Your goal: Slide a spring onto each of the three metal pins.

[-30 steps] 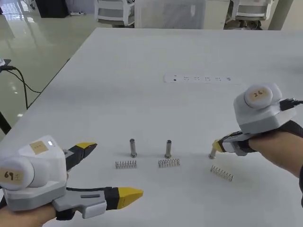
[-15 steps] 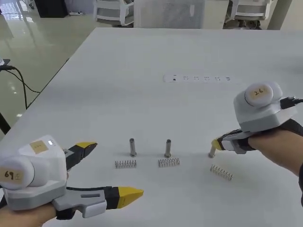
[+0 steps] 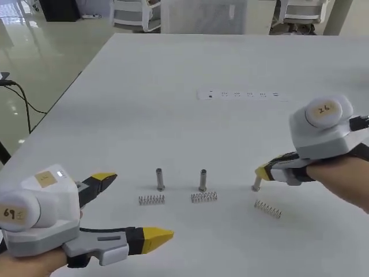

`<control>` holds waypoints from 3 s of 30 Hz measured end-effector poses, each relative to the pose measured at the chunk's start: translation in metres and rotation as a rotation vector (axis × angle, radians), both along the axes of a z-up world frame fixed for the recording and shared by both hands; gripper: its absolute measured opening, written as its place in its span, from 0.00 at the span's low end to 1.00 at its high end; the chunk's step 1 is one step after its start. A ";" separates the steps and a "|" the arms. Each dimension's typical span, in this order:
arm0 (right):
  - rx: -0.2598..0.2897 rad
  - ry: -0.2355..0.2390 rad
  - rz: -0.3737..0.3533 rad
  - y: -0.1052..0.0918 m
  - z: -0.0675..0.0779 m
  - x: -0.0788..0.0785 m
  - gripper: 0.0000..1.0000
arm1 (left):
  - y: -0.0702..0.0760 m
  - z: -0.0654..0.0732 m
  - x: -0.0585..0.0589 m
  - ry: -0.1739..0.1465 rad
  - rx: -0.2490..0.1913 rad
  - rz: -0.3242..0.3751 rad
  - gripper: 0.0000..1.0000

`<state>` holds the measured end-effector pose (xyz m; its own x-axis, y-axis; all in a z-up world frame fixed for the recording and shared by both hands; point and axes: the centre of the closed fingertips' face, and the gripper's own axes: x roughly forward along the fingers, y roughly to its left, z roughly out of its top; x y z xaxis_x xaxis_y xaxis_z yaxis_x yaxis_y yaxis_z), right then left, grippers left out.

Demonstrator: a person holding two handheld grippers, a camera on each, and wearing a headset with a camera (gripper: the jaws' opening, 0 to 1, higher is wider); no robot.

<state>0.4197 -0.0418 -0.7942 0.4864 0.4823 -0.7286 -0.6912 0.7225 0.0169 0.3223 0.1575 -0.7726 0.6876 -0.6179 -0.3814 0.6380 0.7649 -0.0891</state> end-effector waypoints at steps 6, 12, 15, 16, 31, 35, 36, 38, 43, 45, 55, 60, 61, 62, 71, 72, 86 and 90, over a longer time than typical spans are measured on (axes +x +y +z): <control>-0.008 -0.011 0.023 -0.008 0.003 -0.008 0.19 | 0.001 0.001 0.001 -0.004 -0.002 0.003 0.97; -0.027 0.013 0.068 -0.016 -0.008 -0.022 0.19 | 0.000 0.002 0.001 -0.005 -0.002 0.001 0.97; -0.035 0.031 0.092 -0.019 -0.016 -0.029 0.19 | -0.001 0.002 0.000 -0.004 0.000 -0.001 0.97; -0.038 0.042 0.101 -0.019 -0.019 -0.031 0.20 | -0.001 0.002 0.000 -0.004 0.001 -0.002 0.97; -0.122 0.110 0.203 -0.025 -0.052 -0.045 0.19 | -0.002 0.004 0.000 -0.003 0.003 -0.003 0.97; -0.135 0.120 0.219 -0.025 -0.056 -0.047 0.19 | -0.002 0.004 0.000 -0.002 0.003 -0.004 0.97; -0.137 0.121 0.222 -0.025 -0.057 -0.047 0.19 | -0.002 0.004 0.000 -0.003 0.002 -0.003 0.97; -0.139 0.129 0.229 -0.025 -0.058 -0.048 0.19 | -0.002 0.004 0.000 -0.003 0.002 -0.004 0.97; -0.152 0.141 0.245 -0.025 -0.062 -0.050 0.18 | -0.002 0.004 0.000 -0.003 0.001 -0.005 0.97; -0.157 0.143 0.248 -0.025 -0.063 -0.050 0.17 | -0.003 0.004 0.000 -0.002 0.001 -0.005 0.97; -0.182 0.151 0.270 -0.025 -0.067 -0.050 0.15 | -0.002 0.004 0.000 -0.002 -0.002 -0.004 0.97; -0.194 0.153 0.278 -0.026 -0.070 -0.052 0.14 | -0.002 0.003 0.001 -0.002 -0.002 -0.004 0.97; -0.195 0.148 0.280 -0.026 -0.070 -0.051 0.13 | -0.002 0.003 0.001 -0.002 -0.003 -0.004 0.97; -0.194 0.150 0.279 -0.026 -0.070 -0.052 0.13 | -0.002 0.003 0.001 -0.002 -0.003 -0.004 0.97; -0.211 0.130 0.296 -0.025 -0.069 -0.050 0.13 | -0.003 0.003 0.000 -0.002 -0.007 -0.009 0.97; -0.209 0.137 0.298 -0.024 -0.068 -0.051 0.13 | -0.003 0.003 0.000 -0.002 -0.008 -0.009 0.97; -0.174 0.148 0.341 -0.010 -0.045 -0.062 0.12 | -0.008 0.004 -0.001 -0.003 -0.012 -0.038 0.93; -0.170 0.139 0.368 0.000 -0.037 -0.064 0.12 | -0.011 0.004 -0.002 0.000 -0.012 -0.056 0.90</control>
<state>0.3552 -0.0422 -0.8311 0.1957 0.4726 -0.8593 -0.9031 0.4284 0.0300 0.3206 0.1467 -0.7683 0.6517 -0.6599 -0.3741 0.6799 0.7268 -0.0977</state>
